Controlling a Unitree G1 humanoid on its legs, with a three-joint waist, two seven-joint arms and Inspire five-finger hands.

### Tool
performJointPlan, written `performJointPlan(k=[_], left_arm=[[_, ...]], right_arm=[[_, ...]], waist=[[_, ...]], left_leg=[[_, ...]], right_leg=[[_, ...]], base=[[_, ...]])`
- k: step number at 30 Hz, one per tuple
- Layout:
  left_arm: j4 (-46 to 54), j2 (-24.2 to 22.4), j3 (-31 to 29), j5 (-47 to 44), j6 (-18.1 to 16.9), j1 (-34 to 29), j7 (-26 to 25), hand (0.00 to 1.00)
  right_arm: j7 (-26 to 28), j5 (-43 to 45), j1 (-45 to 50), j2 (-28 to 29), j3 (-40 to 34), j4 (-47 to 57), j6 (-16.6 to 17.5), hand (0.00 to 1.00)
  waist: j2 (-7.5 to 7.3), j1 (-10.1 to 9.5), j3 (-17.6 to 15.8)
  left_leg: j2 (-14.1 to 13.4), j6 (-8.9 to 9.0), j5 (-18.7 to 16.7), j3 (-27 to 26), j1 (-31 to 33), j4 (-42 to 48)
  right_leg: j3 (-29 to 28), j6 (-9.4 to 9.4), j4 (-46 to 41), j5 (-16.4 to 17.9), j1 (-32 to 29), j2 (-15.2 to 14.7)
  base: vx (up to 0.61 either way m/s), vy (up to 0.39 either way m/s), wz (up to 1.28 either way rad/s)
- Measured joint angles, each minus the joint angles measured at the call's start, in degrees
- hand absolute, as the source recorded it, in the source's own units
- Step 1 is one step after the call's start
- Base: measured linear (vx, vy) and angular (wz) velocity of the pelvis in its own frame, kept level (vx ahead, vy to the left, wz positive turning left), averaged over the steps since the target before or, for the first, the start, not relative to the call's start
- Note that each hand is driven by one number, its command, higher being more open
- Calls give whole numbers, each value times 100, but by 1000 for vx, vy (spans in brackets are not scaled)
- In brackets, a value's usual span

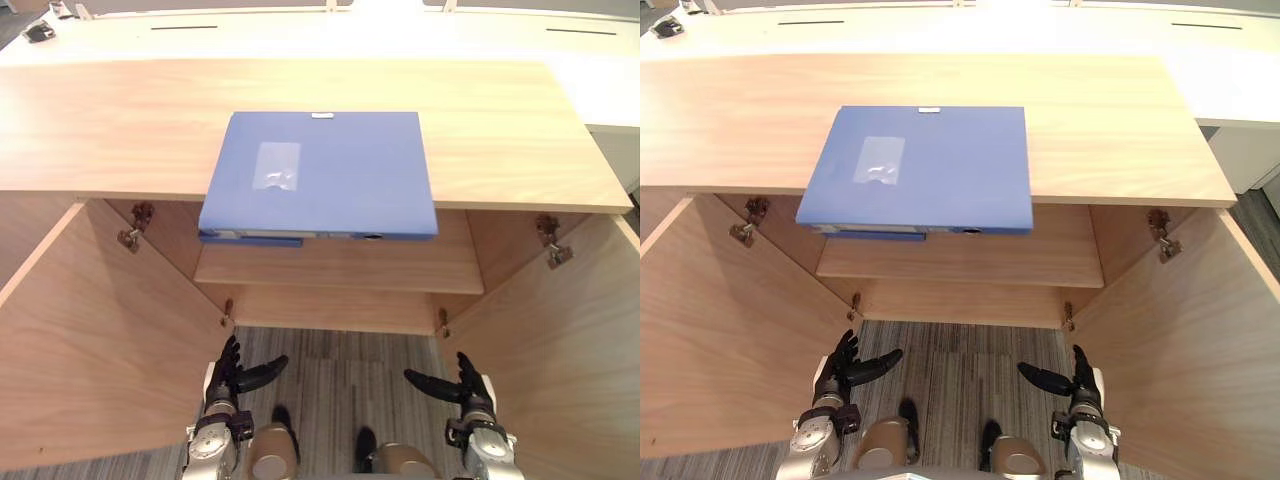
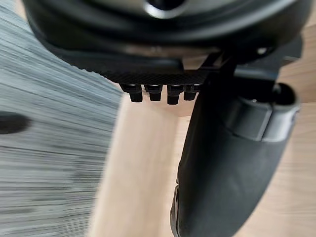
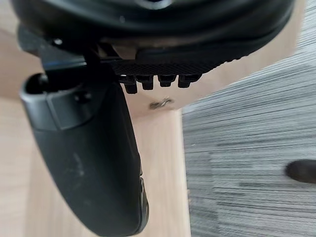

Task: Walk over to the cabinet, pick up the folder, carry it to the office cabinet, place the folder inside the office cabinet, then close the office cabinet door

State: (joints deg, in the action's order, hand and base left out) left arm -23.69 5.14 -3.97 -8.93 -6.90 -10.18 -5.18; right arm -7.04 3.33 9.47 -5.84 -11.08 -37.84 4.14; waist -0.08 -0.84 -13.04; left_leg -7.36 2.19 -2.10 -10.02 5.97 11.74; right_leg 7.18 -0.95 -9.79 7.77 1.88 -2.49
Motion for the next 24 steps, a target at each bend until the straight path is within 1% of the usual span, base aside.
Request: performJointPlan(k=[2,4,7,10,12,14,15,18,20,21,23,24], left_arm=[[739,57,-26,18,-59,-201,-119,100],[1115,71,-145,168,-157,-261,-230,100],[1644,108,-289,535,-239,-357,-442,100],[2345,121,-322,1037,-261,-659,-610,100],[2805,195,-316,1544,-340,-834,-754,100],[3043,314,-315,1937,-401,-877,-895,100],[3361,417,-318,2263,-419,-922,-1055,100],[3920,615,-254,2694,-555,-969,-1246,100],[4285,964,-49,3066,-694,-965,-1328,100],[4342,1040,-2,3155,-712,-964,-1329,100],[4439,1409,225,3613,-831,-902,-1333,100],[4440,1482,268,3717,-847,-876,-1333,100]], right_arm=[[6,0,47,-7,10,-2,1,100],[29,-1,45,1,11,-5,9,100],[35,-4,29,-5,10,-11,60,100],[33,-17,40,-66,10,-38,156,100],[25,-29,46,-158,19,-170,210,100],[12,-47,44,-202,28,-257,237,100],[4,-71,52,-216,40,-349,274,100],[-38,-76,73,-247,190,-469,286,100],[-45,-112,84,-298,419,-572,287,100],[-45,-127,86,-304,460,-585,287,100],[-43,-132,86,-319,616,-652,290,100],[-42,-134,84,-326,657,-652,291,100]], waist=[[4,2,7],[16,-2,14],[18,-17,15],[44,-10,58],[106,-7,177],[157,-9,250],[195,-4,314],[206,-3,368],[209,15,412],[214,19,429],[231,36,521],[234,39,524]], left_leg=[[186,-27,18,-27,-222,-238],[254,-60,39,-32,-306,-365],[285,-75,48,-32,-431,-484],[301,-111,84,-29,-583,-626],[339,-117,142,-12,-633,-757],[354,-125,162,-3,-662,-807],[365,-125,171,6,-675,-829],[377,-127,177,35,-700,-831],[394,-130,193,88,-752,-845],[398,-131,203,97,-761,-857],[411,-131,270,110,-844,-961],[411,-128,278,110,-860,-973]], right_leg=[[-49,-72,63,45,118,-128],[-62,-101,93,62,156,-180],[-88,-102,101,61,220,-176],[-109,-102,149,61,319,-176],[-106,-102,187,60,332,-173],[-105,-102,187,59,341,-179],[-118,-103,200,59,349,-180],[-135,-102,227,59,403,-182],[-137,-102,277,59,474,-184],[-137,-102,285,59,488,-184],[-144,-100,288,58,524,-184],[-147,-100,289,58,536,-183]], base=[[156,81,0],[73,39,-1],[18,3,-1],[2,-3,-1],[0,0,0],[0,0,0],[0,0,0],[-24,1,3],[-54,-8,9],[-32,-9,9],[-12,-7,2],[-45,-18,-1]])
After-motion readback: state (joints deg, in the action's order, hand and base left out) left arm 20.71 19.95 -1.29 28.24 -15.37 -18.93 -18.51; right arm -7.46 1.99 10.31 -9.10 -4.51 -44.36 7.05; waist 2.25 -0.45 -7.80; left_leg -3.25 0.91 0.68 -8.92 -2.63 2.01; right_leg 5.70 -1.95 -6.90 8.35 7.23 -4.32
